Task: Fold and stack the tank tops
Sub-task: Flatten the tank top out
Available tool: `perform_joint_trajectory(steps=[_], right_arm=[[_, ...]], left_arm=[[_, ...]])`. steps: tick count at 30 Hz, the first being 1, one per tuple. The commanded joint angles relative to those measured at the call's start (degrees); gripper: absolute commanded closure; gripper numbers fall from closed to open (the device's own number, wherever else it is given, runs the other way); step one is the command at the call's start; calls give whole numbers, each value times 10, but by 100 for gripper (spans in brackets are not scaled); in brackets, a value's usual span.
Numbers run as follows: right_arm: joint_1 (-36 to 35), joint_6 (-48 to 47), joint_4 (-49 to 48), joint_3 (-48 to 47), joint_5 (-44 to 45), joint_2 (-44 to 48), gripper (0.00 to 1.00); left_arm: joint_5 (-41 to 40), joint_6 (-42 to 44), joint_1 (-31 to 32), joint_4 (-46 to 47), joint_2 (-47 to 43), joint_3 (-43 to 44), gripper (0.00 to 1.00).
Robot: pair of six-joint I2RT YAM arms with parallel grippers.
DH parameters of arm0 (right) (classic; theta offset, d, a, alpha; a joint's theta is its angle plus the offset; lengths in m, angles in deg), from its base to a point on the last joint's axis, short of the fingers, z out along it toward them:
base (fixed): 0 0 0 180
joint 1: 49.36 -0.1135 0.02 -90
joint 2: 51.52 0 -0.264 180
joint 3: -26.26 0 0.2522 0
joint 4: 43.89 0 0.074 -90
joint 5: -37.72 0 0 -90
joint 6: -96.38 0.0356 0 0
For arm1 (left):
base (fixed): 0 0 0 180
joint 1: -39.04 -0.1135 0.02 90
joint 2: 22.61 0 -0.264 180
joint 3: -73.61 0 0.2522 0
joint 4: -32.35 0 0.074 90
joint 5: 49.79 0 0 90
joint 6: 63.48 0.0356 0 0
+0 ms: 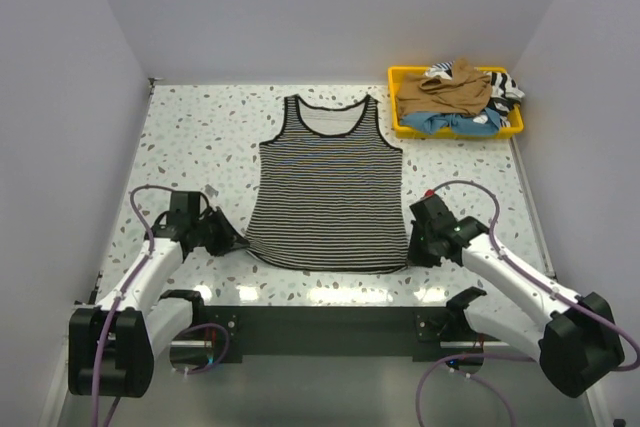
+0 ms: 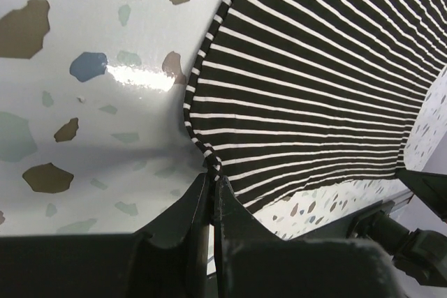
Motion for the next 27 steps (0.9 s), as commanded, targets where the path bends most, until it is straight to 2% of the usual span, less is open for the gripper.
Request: perform_joint_trajectory(steps=[1,3,4,7,8,10,13,15,16,17,18,19,21,22,25,26,27], right_arm=[[3,22,60,15,-42,21,91],[4,26,81,18,-36,41,80],[3,27,92,16,-32,47,75],[3,23,125,-2,-22,71,58],[3,21,132,-9,-22,78,54],[3,10,139,-39,-15,81,50],[-4,2,112,-85,-27,61,49],[-74,38,70,-115,16,31,50],[-164,54,55,-157,49,-20,49],[-204,67,40,-182,101,-54,49],[-239,78,16,-239,115,-92,50],[-295,81,5,-271,130,-182,50],[-344,78,-18,-368,162,-266,52],[-382,77,-20,-402,172,-339,54],[-425,65,-34,-527,188,-476,59],[-432,63,-39,-553,188,-502,61],[-437,57,-53,-598,184,-525,62]], left_arm=[[35,24,3,-23,4,24,92],[49,30,3,-30,0,26,84],[51,34,3,-34,-2,28,70],[44,56,3,-70,-8,54,48],[30,63,4,-87,-8,64,45],[13,65,7,-95,-9,93,39],[-21,67,7,-82,9,147,37],[-63,64,7,-60,32,195,35],[-73,64,7,-48,43,211,35],[-93,62,7,-33,67,228,35],[-101,60,6,-26,79,258,35],[-105,59,3,-20,89,274,35],[-127,56,-7,-20,108,327,35],[-147,50,-11,-23,109,345,35],[-170,41,-18,-40,127,445,34],[-199,40,-18,-53,151,520,34],[-212,40,-32,-63,162,554,34]])
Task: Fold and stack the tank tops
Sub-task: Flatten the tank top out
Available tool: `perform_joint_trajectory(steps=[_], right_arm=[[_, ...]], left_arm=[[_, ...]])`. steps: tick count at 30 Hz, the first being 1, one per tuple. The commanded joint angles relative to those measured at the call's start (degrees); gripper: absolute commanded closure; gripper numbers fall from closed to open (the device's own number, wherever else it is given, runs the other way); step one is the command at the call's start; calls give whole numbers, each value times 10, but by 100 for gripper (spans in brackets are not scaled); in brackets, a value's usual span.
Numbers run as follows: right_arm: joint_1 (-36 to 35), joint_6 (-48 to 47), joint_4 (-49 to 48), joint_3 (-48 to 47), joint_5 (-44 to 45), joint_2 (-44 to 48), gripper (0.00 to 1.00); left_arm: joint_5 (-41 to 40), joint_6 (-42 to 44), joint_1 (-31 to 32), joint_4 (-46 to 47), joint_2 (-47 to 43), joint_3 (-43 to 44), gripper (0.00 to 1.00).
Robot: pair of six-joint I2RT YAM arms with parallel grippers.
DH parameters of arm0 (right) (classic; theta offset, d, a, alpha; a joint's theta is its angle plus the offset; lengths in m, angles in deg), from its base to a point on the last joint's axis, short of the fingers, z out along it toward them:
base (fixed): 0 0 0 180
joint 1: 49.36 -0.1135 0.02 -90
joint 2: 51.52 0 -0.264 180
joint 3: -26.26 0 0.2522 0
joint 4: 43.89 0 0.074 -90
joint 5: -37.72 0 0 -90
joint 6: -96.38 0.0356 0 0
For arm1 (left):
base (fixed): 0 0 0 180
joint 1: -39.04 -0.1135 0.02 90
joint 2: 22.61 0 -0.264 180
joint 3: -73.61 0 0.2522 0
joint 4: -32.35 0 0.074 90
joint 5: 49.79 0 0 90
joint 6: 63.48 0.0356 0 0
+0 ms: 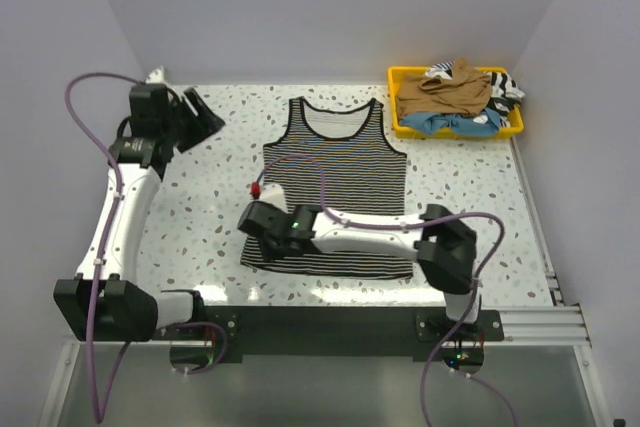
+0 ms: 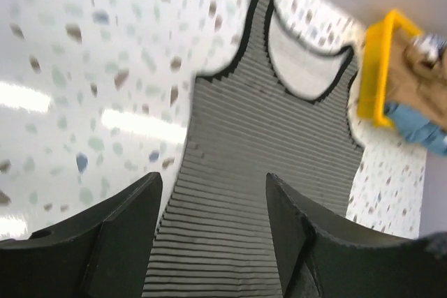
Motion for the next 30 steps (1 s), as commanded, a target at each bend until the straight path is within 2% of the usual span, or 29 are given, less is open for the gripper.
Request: perform_joint_trajectory(steps=[1,2,3,5,8,11,19,30], right_arm=[[-31,-2,-28,-101,40,-78,62],[-36,-9,-26,-123,44,-120,63],[-40,-9,-14,-167,56,-143,64],[-47,-11,-8,-196,64,-180,64],[-49,-12,-42,-204,80,-190,66],[-50,-16,-39,-235,83,-216,67],[-59,-17,11,-321,93,-295,68],[-72,-8,21,-307,89,-313,68]], left_arm=[[-77,1,-20,-5,29,157,33],[-92,6,-26,-16,47,217,33],[-94,9,-28,-28,56,245,33],[-99,15,-33,-40,74,296,32],[-56,10,-34,-35,93,326,34],[-23,-2,-34,-18,100,325,35],[1,-5,-34,1,102,307,36],[6,-7,-34,24,100,269,36]])
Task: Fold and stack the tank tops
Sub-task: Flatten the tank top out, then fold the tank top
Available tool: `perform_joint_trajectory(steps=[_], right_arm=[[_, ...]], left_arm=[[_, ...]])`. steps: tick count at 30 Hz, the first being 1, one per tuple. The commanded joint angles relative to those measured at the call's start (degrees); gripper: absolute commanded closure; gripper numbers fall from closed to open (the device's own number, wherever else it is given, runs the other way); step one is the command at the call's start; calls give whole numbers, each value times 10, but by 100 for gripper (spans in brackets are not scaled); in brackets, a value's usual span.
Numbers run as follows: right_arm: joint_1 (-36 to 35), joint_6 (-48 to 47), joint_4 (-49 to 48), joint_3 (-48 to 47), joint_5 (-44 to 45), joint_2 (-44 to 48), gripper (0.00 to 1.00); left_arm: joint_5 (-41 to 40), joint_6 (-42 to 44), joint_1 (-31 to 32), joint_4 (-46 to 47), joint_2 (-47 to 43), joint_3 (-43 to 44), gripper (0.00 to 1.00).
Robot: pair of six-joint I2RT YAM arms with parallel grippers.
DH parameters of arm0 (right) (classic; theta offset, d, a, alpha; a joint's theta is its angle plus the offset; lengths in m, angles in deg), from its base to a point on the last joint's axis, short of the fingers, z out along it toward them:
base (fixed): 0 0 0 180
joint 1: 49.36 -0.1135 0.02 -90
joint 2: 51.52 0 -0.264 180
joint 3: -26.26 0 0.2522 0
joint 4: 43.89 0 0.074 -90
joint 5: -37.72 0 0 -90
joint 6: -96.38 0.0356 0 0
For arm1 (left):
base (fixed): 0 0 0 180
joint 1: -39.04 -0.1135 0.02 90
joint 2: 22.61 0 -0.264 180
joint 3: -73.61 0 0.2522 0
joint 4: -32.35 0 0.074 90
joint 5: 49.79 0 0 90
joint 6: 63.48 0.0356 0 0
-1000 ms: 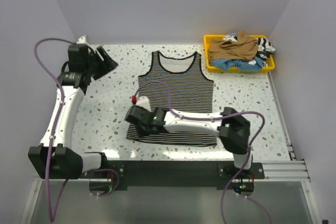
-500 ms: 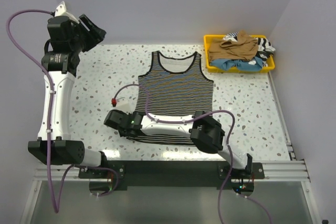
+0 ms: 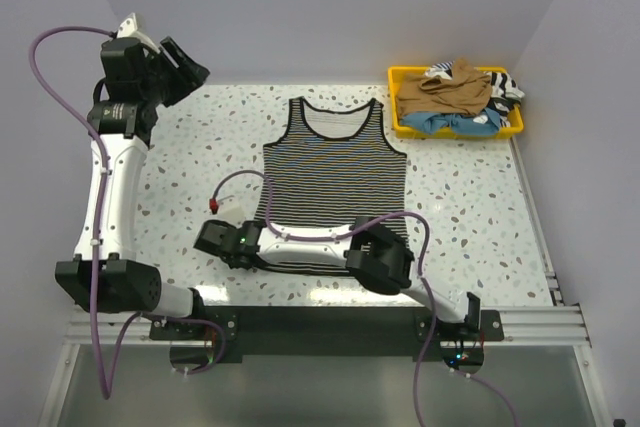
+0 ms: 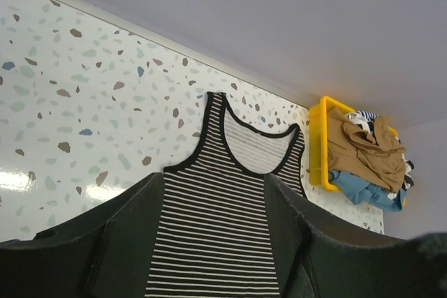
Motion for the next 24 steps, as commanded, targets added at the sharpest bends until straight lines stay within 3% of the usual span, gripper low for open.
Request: perform_joint_trajectory(steps=[1,7,9,13,16,20,24], right_arm=[[-13,11,12,-5,16,-5,68],[-20,13,12,26,18,7,69],[-22,12,6,45,14,16,75],[-22,10,0,74,3,35,99],[-22,-3,-27,119,-19,86,100],[-22,-5,-120,275,-67,196,100],[-22,9,-151,371,-93,273,100]], left_arm=[[11,-5,-1,28,-9,-18,36],[11,-8,-1,50,-3,-67,37],[7,-8,0,57,-3,-83,37],[2,-9,0,83,5,-141,38],[0,-12,6,104,15,-187,39],[-1,-16,25,142,40,-254,41],[2,-22,76,178,92,-294,44]])
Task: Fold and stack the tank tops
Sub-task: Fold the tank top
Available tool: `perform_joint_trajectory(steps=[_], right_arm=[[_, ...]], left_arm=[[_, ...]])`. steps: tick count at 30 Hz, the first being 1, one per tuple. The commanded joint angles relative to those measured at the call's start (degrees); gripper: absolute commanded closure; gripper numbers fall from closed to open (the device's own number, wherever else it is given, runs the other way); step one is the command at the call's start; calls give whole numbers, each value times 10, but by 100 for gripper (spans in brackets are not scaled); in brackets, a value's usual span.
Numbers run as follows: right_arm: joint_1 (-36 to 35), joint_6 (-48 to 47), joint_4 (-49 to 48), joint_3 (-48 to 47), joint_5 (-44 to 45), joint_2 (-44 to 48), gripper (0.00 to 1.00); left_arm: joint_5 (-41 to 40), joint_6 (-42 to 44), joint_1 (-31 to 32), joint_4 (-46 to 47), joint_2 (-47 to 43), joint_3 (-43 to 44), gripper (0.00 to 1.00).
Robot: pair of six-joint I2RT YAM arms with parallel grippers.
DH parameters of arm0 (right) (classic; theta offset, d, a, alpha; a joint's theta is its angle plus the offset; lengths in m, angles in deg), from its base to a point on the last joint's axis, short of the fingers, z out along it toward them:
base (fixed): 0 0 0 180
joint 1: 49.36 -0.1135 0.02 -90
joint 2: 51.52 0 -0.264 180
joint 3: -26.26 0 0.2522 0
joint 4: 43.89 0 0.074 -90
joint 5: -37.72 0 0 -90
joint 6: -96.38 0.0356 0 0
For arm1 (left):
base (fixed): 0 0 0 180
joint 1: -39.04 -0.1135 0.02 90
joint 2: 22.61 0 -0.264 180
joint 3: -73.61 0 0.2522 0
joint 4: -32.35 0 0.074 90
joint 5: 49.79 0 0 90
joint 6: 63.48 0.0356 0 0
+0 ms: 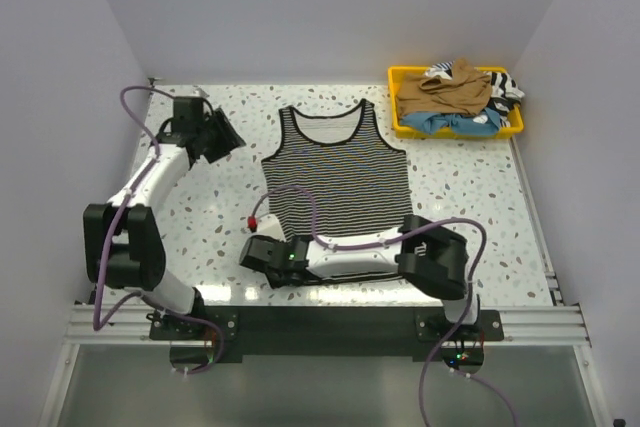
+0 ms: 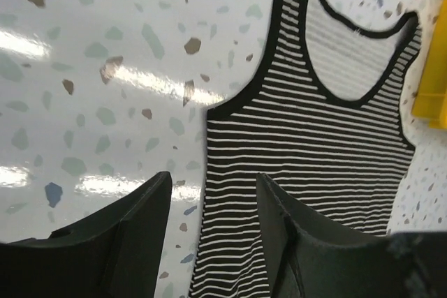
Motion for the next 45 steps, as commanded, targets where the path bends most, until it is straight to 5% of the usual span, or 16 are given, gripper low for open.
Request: perform_joint_trajectory(steps=[1,8,23,29,36,45], right_arm=[[-5,15,-52,63,-44,83,100],[-5,48,-69,140,-46,140,100],[-5,43,-39,110,-45,141,100],[-5,41,-25,95,-39,148,100],[-5,37,-12,70,-38,137,100],[-7,28,-29,-32,-100,64,100]], left_arm=[[-3,-9,50,58,55,-25,44],[-5,-32,74,107,118,-66,50],[1,-24,78,152,209,-41,56],[-24,-18,86,129,232,-16,67],[-61,-12,94,126,235,-5,99],[-157,4,76,60,204,56,100]])
